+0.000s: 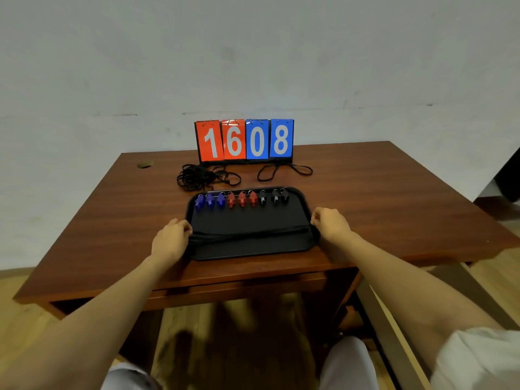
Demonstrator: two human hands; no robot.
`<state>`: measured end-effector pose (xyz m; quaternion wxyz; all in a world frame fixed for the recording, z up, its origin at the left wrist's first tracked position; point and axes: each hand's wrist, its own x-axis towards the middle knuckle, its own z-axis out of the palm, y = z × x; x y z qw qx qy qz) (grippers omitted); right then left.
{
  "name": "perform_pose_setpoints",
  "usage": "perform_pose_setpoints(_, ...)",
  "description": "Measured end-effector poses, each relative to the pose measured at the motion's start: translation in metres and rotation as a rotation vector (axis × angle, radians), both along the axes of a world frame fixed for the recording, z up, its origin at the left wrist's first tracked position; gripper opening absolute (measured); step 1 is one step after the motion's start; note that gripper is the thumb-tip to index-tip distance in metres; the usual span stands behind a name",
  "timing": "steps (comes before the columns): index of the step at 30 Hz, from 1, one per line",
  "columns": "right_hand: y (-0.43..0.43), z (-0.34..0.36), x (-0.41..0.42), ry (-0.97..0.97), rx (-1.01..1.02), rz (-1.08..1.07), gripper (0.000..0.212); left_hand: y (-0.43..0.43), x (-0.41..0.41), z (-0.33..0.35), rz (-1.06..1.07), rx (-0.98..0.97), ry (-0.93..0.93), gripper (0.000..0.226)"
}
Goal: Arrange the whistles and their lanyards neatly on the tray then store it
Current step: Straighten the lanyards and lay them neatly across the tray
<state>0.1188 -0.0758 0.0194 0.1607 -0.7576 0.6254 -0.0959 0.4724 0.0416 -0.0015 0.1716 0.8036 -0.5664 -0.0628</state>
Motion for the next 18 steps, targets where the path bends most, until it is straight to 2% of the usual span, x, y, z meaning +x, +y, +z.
perform_pose_setpoints(7, 0.002, -0.011, -0.002, 0.106, -0.090, 0.016, 0.013, 0.006, -0.001, -0.008, -0.024, -0.010, -0.257, 0.026)
perform_pose_setpoints(10, 0.002, -0.012, -0.001, 0.169, -0.135, 0.013, 0.017, 0.009, -0.004, -0.012, -0.020, -0.020, -0.276, 0.028)
perform_pose_setpoints(13, 0.001, -0.014, 0.002, 0.144, -0.154, 0.073, 0.027, 0.011, -0.006, -0.014, -0.049, -0.060, -0.284, 0.031)
perform_pose_setpoints(18, 0.002, -0.018, 0.011, 0.221, -0.185, 0.272, 0.036, 0.009, -0.011, -0.013, -0.130, 0.051, -0.309, 0.037)
